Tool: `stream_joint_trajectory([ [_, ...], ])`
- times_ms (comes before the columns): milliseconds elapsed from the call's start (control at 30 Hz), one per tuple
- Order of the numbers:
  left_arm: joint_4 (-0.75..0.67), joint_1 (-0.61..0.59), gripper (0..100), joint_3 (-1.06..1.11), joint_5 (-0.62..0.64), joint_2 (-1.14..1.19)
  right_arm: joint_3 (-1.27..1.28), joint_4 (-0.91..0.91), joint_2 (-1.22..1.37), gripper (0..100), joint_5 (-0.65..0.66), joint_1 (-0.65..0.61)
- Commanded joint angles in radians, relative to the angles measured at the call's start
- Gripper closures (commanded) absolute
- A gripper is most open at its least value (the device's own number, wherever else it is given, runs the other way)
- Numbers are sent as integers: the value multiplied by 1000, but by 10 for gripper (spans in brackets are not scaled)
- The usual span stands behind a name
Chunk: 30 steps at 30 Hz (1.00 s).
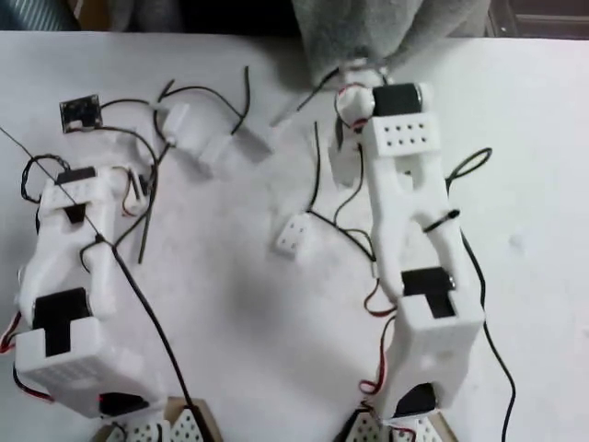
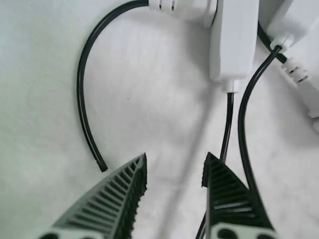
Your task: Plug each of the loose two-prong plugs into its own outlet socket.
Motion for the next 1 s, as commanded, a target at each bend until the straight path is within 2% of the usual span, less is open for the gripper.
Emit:
stream_joint_trajectory([
  [0,-20,15,808,-5,-8,-28,158,12,-111,662,253,13],
  [100,-20,15,808,-5,-8,-28,270,10,-183,662,388,21],
  [200,-18,15,808,-5,-8,-28,351,10,-277,662,468,54],
  [533,-14,15,808,-5,-8,-28,614,10,-593,662,617,208],
  [733,-12,15,808,-3,-8,-28,815,-96,-608,662,729,216],
  [967,-18,15,808,8,-8,-30,832,-214,-602,662,753,209],
])
